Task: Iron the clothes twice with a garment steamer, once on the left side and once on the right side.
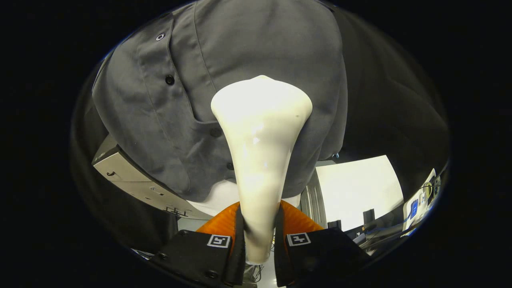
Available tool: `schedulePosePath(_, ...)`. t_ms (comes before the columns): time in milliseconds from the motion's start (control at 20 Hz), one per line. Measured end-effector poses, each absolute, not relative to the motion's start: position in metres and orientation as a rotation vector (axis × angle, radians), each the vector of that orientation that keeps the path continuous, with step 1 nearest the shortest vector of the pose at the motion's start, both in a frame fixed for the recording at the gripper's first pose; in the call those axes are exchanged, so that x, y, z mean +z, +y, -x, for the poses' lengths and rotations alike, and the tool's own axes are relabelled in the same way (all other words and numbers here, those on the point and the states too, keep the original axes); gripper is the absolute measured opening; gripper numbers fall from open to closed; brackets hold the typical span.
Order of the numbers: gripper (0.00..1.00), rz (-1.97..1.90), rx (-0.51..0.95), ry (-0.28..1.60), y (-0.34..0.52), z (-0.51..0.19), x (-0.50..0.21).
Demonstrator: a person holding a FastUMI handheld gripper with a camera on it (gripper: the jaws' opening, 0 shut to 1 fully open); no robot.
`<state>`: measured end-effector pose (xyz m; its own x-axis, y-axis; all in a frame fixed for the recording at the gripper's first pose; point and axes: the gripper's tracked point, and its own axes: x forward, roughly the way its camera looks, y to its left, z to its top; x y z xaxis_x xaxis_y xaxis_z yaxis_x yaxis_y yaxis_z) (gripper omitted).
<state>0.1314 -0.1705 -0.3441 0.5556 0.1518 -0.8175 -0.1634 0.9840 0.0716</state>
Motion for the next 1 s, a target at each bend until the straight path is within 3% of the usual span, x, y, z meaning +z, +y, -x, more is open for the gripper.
schedulePosePath(1000,0.38,-0.009,0.144,1.117,-0.201,-0.105,-0.444)
